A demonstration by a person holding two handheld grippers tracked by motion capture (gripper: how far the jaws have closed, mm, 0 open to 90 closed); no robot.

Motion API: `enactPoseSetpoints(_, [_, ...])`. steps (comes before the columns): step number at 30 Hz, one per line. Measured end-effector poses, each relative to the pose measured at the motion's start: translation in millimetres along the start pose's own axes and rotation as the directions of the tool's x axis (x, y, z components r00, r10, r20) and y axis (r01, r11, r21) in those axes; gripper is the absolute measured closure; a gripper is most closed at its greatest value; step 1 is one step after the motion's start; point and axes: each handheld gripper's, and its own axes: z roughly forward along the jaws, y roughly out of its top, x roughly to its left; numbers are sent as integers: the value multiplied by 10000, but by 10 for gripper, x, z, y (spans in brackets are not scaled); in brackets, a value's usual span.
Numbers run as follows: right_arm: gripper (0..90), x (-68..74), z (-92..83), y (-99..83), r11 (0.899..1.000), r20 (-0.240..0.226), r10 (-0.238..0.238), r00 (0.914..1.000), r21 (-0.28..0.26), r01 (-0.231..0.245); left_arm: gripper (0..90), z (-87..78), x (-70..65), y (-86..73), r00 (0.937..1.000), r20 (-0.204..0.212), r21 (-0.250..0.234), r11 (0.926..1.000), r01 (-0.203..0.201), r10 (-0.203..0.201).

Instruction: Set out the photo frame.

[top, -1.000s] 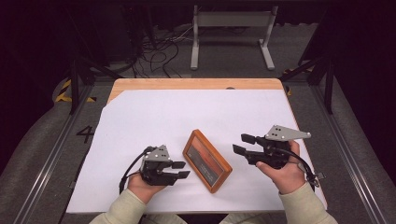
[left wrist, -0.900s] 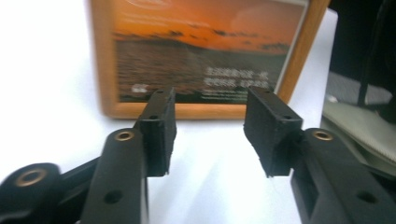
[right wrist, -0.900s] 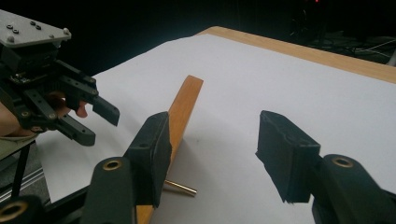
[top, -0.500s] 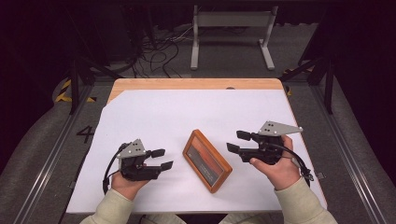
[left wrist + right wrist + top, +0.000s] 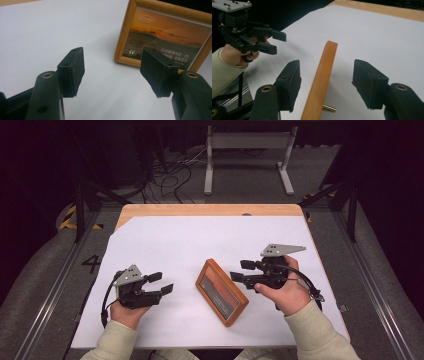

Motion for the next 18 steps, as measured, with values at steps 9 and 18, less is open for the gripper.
enactPoseSetpoints(9, [434, 18, 256, 57, 9908, -115, 110, 9999, 1354, -93, 362, -5, 39, -14, 9999, -134, 38, 10000, 45, -45])
enactPoseSetpoints(18, [474, 34, 435, 73, 9632, -15, -142, 9999, 2684, 141, 360, -8, 62, -29, 9997, -202, 46, 9999, 132, -131])
